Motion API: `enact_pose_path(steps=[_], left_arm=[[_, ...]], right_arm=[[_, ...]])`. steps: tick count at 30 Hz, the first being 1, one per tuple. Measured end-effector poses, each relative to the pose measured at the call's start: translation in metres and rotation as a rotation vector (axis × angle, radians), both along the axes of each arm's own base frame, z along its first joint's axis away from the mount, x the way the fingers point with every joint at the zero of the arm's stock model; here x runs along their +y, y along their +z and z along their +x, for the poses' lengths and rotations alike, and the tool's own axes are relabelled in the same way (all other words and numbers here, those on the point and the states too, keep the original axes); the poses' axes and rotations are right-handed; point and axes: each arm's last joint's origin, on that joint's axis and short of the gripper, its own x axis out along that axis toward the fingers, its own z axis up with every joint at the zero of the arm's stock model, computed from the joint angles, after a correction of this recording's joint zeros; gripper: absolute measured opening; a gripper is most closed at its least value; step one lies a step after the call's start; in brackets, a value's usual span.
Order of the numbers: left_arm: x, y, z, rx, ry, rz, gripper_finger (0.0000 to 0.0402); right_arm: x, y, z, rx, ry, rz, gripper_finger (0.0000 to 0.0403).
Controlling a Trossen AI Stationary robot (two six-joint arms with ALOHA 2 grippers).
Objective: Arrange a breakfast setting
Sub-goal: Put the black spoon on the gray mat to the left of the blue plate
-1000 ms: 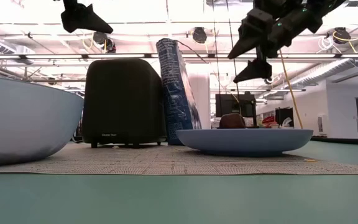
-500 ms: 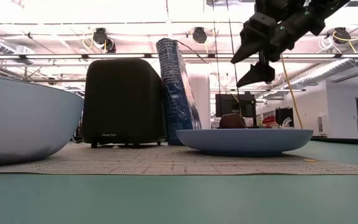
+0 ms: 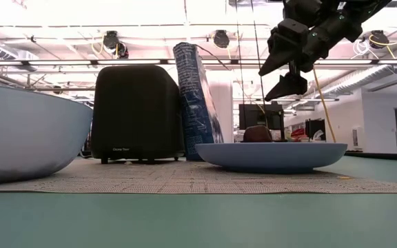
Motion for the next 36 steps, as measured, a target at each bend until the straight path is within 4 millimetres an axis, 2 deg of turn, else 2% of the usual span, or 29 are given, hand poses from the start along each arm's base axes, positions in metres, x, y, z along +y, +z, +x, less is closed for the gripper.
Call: enact_pose_path(steps=[4,11,16,26,36], left_arm=[[-0.011,-0.005,-0.010,0.126,-0.013,0.028,0.0365],[-0.045,-0.024,-0.018,0.105,-0.198,0.108,0.0365],[-0.060,-0.037,-0.017,0.146,-0.235,0.157,0.0365],[-0.065,-0.059,-0.013,0.345,-0.168,0.295,0.0365],[-0.063,-0.067,-0.007,0.350,-0.103,0.346,0.0365]], right_arm=[[0.000,0.000,0.000,0.000,0.000,0.000,0.0398],[0.000,0.000,0.000,0.000,0.001,0.000,0.0398],[0.000,0.000,0.000,0.000,0.001,0.000,0.0398],[0.000,0.000,0.000,0.000,0.000,-0.001,0.0398],[0.000,0.000,0.000,0.000,0.000,-0.001,0.0398]])
